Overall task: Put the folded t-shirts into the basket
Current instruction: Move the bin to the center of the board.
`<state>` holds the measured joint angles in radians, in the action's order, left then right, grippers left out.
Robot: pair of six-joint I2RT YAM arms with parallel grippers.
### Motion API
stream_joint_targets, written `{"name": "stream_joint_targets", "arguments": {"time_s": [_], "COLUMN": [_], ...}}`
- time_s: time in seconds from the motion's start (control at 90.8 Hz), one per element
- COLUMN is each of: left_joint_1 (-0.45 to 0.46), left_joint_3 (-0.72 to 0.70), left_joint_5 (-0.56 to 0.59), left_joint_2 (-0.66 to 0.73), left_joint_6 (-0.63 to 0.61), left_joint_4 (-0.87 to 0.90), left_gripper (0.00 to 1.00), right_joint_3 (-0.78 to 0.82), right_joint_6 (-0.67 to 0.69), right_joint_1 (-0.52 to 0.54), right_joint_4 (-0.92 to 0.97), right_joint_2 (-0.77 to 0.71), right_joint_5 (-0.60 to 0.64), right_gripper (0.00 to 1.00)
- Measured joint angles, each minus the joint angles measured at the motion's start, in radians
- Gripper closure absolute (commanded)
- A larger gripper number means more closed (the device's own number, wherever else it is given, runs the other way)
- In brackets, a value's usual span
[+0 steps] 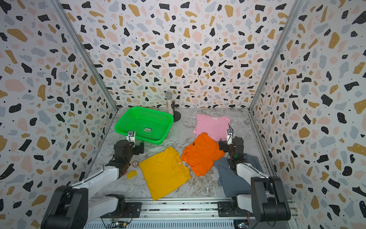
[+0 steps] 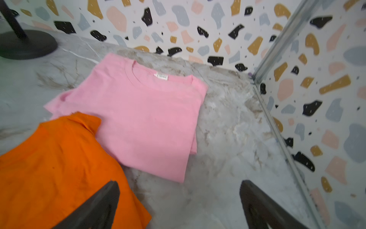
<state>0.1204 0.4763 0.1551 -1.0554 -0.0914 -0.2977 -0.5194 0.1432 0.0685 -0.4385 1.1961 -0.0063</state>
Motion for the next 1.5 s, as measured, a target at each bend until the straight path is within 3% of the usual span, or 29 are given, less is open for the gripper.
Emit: {"name": "stream_joint_targets", "arguments": {"time_s": [0.121,0.275,0.418,0.562,0.76,0.892,1.046,1.277,1.497], "left_joint_1": [-0.057,-0.202,-0.307,-0.380,-0.422,-0.423,-0.419,-0.399,-0.367], "left_joint_3": [0.192,0.449,0.749,1.034,1.361,1.527,1.534,1.322,1.171], "left_joint_5": [-0.023,-0.115,-0.204,-0.266,-0.257,-0.253,-0.290,-0.331,-0.333], "left_joint_2": [0.086,-0.015,-0.276,-0.568,-0.930,-1.096,-1.123,-0.998,-0.901], "left_joint_6": [-0.048,-0.098,-0.137,-0.183,-0.256,-0.277,-0.265,-0.161,-0.047], "left_joint_4": [0.241,0.523,0.735,0.862,1.005,1.114,1.180,1.096,1.011], "left_gripper": [0.00,0.00,0.00,0.00,0.06,0.14,0.27,0.41,0.48], "right_joint_3": [-0.192,-0.372,-0.402,-0.384,-0.380,-0.380,-0.380,-0.380,-0.380], "right_joint_6": [0.023,0.049,0.053,0.063,0.064,0.067,0.071,0.076,0.082], "right_joint_1": [0.000,-0.002,-0.001,-0.001,-0.001,-0.001,-0.001,-0.001,-0.001], "right_joint_4": [0.220,0.482,0.625,0.726,0.779,0.784,0.786,0.790,0.792], "right_joint_2": [-0.056,-0.036,0.018,0.076,0.092,0.092,0.092,0.092,0.092], "right_joint_5": [-0.092,-0.297,-0.462,-0.526,-0.579,-0.595,-0.603,-0.606,-0.610], "right_gripper": [0.00,0.00,0.00,0.00,0.00,0.00,0.00,0.00,0.00]}}
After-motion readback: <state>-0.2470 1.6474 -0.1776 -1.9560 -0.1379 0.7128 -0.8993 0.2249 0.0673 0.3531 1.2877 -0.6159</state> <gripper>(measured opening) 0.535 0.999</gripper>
